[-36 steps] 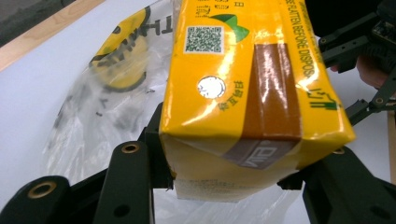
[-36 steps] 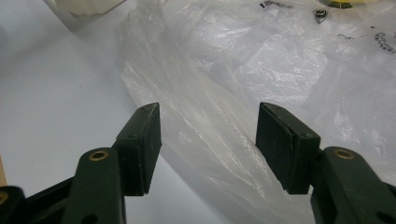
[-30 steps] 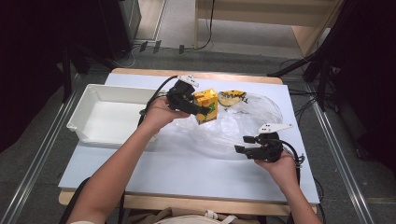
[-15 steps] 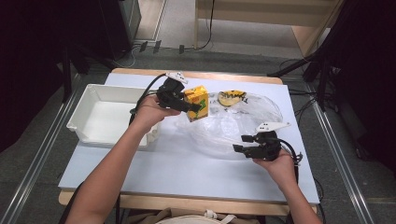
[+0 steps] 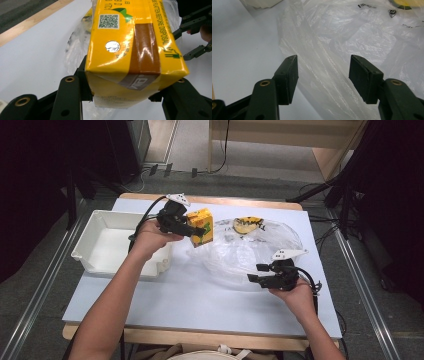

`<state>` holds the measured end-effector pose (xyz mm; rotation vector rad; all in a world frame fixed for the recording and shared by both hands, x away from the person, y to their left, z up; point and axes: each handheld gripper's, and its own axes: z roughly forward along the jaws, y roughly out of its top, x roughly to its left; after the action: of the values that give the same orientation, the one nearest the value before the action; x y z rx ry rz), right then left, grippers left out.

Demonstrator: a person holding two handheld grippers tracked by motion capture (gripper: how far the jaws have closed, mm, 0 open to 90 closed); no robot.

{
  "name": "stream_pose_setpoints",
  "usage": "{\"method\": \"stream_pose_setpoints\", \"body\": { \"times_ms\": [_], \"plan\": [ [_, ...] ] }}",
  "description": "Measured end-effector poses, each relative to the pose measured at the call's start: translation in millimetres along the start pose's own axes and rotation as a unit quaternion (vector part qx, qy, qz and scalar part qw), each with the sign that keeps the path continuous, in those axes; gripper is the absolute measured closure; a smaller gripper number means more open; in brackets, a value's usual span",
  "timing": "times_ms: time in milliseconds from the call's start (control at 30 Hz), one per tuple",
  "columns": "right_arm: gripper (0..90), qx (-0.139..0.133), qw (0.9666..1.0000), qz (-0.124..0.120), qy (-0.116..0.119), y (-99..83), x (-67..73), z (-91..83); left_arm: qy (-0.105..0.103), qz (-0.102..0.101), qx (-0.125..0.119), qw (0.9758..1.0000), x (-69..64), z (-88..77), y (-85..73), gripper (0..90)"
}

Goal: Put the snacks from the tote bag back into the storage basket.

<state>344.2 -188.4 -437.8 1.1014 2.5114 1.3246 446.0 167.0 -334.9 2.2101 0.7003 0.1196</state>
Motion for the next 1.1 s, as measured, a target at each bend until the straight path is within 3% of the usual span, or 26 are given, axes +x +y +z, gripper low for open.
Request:
{"method": "stream_pose_setpoints", "body": {
  "times_ms": [1100],
  "plan": [
    [42.2,0.003,1.0,-0.005,0.002,2.3,0.2,2.7,0.038,-0.043,-0.016,0.9982,34.3,-47.1,-16.7,52.0]
  ]
}}
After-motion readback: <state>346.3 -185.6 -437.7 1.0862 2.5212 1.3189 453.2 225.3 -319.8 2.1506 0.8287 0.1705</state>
